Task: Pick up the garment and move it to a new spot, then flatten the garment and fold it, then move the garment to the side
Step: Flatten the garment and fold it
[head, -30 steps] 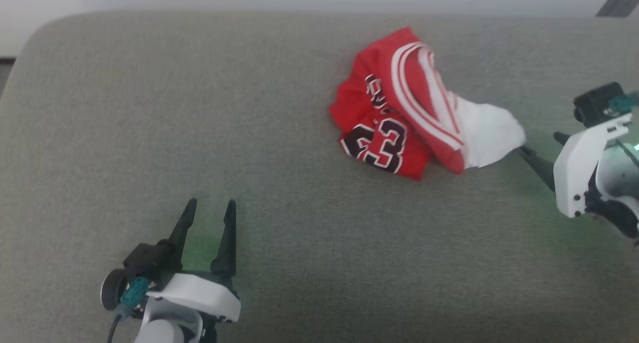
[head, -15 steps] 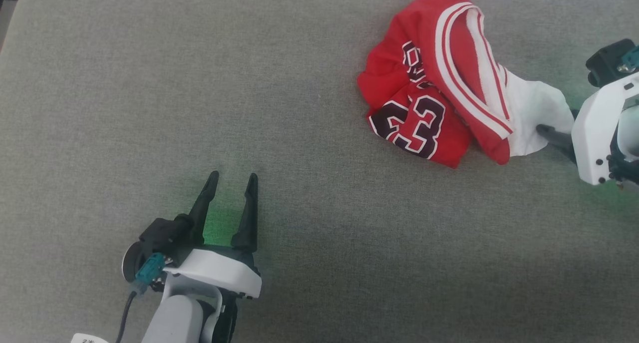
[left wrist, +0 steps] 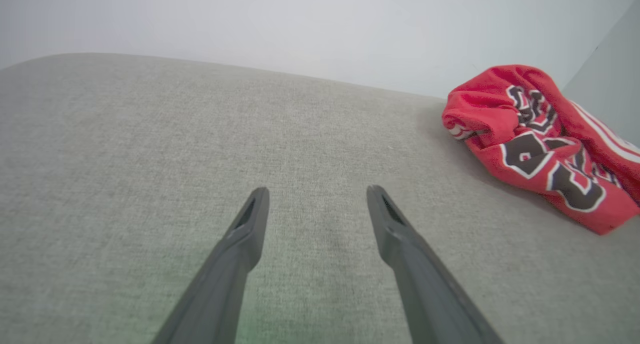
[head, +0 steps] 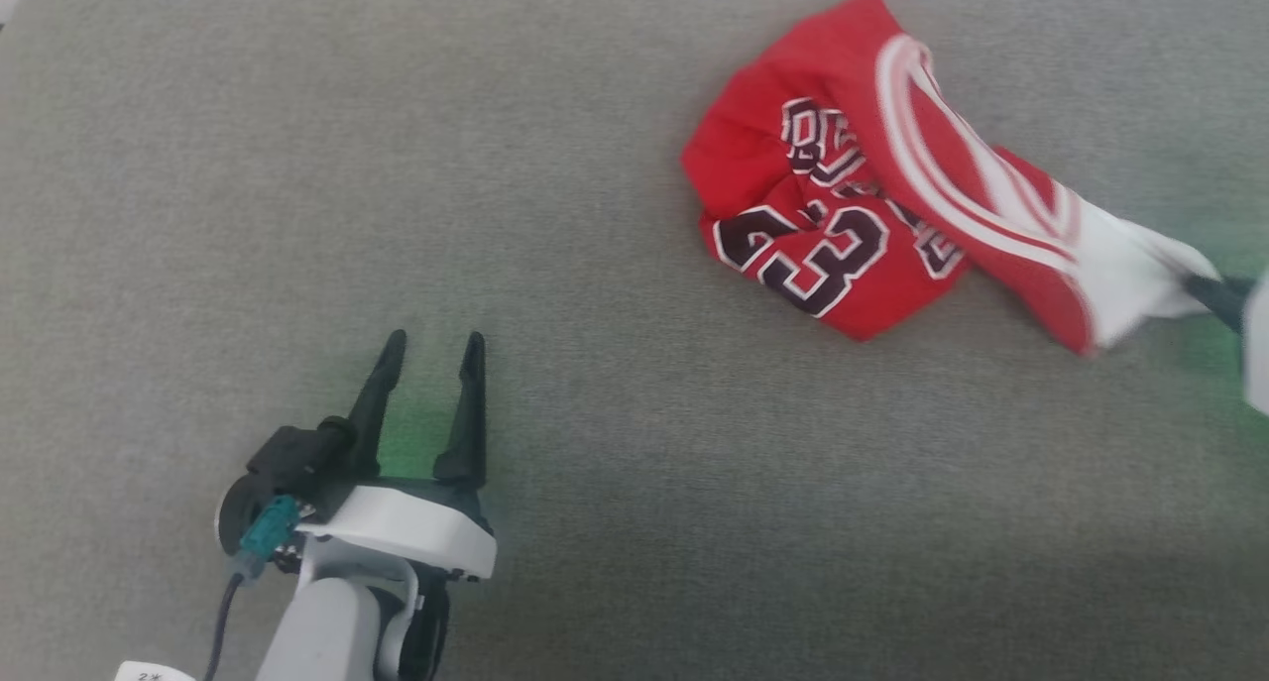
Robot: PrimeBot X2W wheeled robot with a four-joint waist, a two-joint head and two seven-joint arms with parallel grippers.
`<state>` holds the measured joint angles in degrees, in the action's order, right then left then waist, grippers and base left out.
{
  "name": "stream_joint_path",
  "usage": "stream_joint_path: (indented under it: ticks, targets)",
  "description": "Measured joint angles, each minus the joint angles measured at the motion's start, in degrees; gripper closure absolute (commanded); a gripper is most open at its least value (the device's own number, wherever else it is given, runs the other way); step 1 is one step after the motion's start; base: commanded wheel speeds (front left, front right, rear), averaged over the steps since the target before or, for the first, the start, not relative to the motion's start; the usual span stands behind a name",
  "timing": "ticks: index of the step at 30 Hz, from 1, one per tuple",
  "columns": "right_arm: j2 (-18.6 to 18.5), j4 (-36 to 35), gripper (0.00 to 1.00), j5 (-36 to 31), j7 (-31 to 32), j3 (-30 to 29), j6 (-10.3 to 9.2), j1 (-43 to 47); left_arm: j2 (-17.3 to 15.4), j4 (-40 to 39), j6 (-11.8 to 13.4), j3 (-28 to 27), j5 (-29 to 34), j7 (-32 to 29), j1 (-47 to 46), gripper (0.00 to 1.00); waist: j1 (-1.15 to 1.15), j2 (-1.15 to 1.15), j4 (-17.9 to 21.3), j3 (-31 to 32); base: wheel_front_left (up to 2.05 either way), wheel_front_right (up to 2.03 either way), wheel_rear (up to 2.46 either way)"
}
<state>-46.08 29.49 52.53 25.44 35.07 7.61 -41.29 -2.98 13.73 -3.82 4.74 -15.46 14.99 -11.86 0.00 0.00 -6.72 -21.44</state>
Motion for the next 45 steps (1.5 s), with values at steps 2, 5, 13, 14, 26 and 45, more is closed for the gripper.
stream_joint_path:
  ticks: [2,5,13,14,26,45]
  targets:
    - [-1.83,0.13,1.00,1.12,-1.89,-1.68,-0.01,2.73,0.01,-0.38,-0.23,-0.91,0.67,0.01,0.11,0.00,0.00,0.00,0.83,0.26,0.00,0.00,0.00]
    - [-4.33,0.87,1.00,1.65,-4.31,-4.30,-0.04,6.10,-0.02,-0.71,-0.58,-1.87,1.18,0.01,0.36,0.00,0.00,0.00,2.16,0.37,0.00,0.00,0.00]
    - [-3.46,7.51,1.00,-0.98,-9.38,-10.90,-0.08,8.47,0.00,-0.18,-2.01,-2.90,3.31,0.01,-0.15,0.00,0.00,0.00,5.06,0.16,0.00,0.00,0.00]
    - [-2.37,7.82,1.00,-1.25,-9.81,-11.10,-0.08,8.48,0.00,0.05,-2.10,-2.87,3.70,0.01,-0.37,0.00,0.00,0.00,5.35,0.18,0.00,0.00,0.00]
    - [5.76,9.06,0.00,-4.12,-30.82,-21.99,-0.08,9.58,-7.24,3.03,-3.52,5.63,2.85,-1.92,-14.85,0.00,0.00,0.00,10.23,1.11,0.00,0.00,0.00]
    - [20.75,-5.14,0.00,-3.81,-37.80,-21.25,-0.12,12.12,-15.05,33.64,-3.41,21.67,-34.30,-52.54,-62.35,0.00,0.00,0.00,28.17,-6.19,0.00,0.00,0.00]
